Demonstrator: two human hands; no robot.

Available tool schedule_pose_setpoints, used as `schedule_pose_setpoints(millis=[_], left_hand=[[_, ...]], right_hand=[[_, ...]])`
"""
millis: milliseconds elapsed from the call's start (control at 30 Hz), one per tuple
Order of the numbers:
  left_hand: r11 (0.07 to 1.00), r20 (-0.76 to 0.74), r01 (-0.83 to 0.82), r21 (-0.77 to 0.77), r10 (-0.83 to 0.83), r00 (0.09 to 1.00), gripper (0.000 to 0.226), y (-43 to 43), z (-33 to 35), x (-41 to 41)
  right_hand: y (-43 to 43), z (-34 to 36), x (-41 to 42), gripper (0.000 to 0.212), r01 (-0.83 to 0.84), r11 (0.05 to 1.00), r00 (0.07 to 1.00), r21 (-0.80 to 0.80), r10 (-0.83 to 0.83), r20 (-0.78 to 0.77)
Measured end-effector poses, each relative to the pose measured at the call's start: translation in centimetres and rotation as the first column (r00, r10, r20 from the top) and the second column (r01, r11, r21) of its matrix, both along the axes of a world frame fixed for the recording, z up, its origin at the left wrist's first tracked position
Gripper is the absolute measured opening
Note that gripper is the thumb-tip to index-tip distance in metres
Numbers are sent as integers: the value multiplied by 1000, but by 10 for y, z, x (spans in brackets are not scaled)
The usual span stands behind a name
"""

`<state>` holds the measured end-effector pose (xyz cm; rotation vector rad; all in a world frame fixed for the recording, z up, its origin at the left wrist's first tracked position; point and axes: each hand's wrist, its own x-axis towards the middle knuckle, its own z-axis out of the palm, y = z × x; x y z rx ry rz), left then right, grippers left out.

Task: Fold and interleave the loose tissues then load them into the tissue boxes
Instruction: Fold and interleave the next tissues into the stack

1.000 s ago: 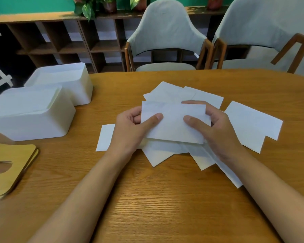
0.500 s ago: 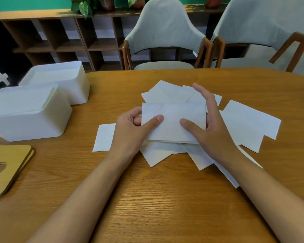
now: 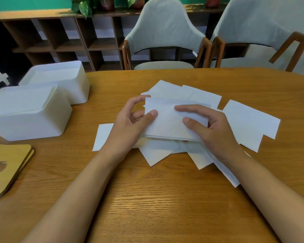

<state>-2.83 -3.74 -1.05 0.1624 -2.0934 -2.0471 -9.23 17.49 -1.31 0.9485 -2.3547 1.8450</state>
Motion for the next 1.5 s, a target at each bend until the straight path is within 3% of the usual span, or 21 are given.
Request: schedule_pose_setpoints(millis=[133,300,533,600,700,800,933,1133,1367,1500], left_hand=[[999,-1,26,-31,-26,1000,53,-6,0,0],[970,36,202,132,-209,977,46,-5,0,3],[988,-20,10,-157,-14,1000,36,-11,-8,-5],[918,-65,-47,-393,23,998,35,-23,-12,-7],[655,-61,-71,-752,38,997,32,-42,-16,-5],[486,-12,-37,-873,55,998,28,-56,-19,-4],[398,134,57,-916,168,977,35,-61,-16,-5],[421,94,4,-907,193,977,10,-59,-12,-5],[653,-53,-116,-748,115,992,9,-56,-8,-3],[757,-54,-30,-653,-7,999,4,-53,3,2]], right_hand=[[3,1,-2,30,-54,997,997,-55,57,58],[5,3,-4,29,-72,993,990,-98,83,112],[4,-6,-12,29,63,996,996,68,-67,55],[4,-7,-13,29,76,994,995,73,-81,60],[6,-8,-15,29,100,992,993,79,-104,52],[6,-9,-17,29,138,987,989,81,-143,49],[6,-11,-18,28,145,986,986,81,-151,64],[5,-14,-18,29,136,987,987,86,-143,77],[3,-18,-20,27,149,982,982,114,-160,103],[3,-16,-20,24,187,976,976,111,-197,94]])
